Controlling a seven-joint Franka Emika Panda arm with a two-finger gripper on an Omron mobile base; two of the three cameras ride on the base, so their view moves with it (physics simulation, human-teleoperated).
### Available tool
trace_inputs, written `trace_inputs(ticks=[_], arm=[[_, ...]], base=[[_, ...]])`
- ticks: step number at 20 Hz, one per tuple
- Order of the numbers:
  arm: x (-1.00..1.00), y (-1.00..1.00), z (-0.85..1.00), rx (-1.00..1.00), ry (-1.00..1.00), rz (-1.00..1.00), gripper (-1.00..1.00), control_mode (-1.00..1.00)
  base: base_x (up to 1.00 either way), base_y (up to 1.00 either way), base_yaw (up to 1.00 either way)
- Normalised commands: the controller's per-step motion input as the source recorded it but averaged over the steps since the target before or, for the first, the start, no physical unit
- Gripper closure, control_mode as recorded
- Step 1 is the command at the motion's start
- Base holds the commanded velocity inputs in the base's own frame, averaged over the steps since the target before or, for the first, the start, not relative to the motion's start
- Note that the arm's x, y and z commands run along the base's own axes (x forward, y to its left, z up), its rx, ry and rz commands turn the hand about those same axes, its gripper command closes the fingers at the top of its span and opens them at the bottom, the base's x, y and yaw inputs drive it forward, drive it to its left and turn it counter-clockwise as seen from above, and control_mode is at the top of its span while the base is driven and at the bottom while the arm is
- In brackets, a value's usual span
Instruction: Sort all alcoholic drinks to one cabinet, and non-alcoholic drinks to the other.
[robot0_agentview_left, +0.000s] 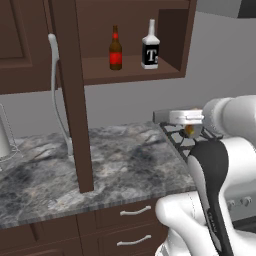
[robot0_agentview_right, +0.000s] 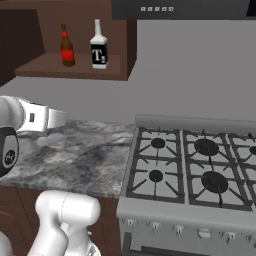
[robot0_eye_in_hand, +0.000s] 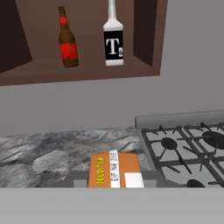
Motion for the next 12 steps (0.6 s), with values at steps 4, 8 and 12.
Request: trace_inputs(ticks=[4,8,12], arm=[[-0.09,0.00,0.21,0.00,0.00,0.00,1.00,-1.00],[-0.03,0.00,0.09,0.00,0.00,0.00,1.00,1.00],[0.00,0.00,0.00,0.00,0.00,0.00,1.00,1.00]], base=[[0.00,0.00,0.00],[0.00,0.00,0.00],[-0.06,0.00,0.00]])
